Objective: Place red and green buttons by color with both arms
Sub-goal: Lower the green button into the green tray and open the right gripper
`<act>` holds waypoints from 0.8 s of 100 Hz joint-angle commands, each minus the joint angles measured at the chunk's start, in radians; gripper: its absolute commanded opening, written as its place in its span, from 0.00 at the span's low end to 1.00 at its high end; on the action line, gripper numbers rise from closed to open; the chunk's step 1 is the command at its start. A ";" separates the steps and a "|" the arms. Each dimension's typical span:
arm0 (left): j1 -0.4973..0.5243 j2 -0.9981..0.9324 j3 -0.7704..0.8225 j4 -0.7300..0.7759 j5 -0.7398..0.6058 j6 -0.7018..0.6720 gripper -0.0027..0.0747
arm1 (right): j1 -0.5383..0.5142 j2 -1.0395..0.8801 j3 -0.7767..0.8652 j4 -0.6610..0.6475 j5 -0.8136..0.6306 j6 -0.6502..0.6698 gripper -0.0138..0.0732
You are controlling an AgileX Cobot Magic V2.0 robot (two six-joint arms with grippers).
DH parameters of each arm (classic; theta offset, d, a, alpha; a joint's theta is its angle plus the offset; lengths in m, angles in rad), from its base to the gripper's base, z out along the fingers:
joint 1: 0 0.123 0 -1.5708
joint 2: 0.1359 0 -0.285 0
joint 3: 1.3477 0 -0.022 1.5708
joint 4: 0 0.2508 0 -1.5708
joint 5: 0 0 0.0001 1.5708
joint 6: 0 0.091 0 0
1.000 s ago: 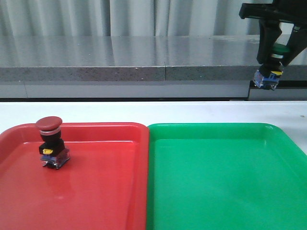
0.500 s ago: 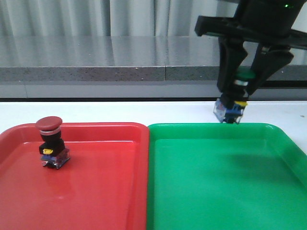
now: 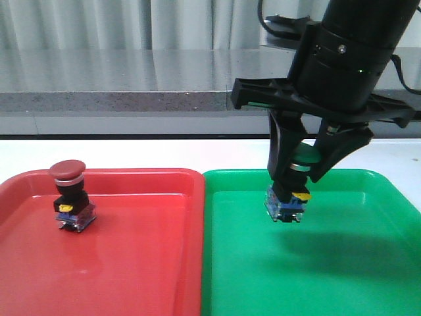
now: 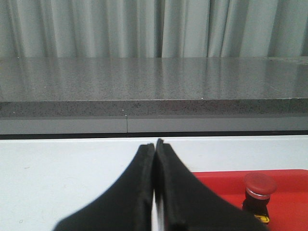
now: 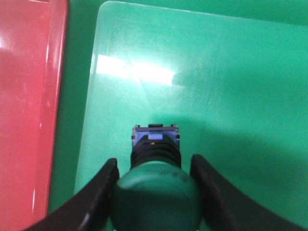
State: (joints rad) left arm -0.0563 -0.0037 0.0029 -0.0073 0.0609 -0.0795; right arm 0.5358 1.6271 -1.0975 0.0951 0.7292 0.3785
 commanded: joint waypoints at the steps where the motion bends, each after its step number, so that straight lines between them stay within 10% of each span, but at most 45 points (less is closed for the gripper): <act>1: 0.003 -0.033 0.012 -0.008 -0.085 0.002 0.01 | 0.001 -0.048 0.002 0.006 -0.058 0.001 0.42; 53: 0.003 -0.033 0.012 -0.008 -0.085 0.002 0.01 | 0.001 0.023 0.029 0.006 -0.113 0.000 0.43; 80: 0.003 -0.033 0.012 -0.008 -0.085 0.002 0.01 | 0.001 0.023 0.029 0.006 -0.122 -0.001 0.77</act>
State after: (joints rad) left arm -0.0563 -0.0037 0.0029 -0.0089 0.0609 -0.0795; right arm 0.5358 1.6914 -1.0492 0.0973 0.6383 0.3792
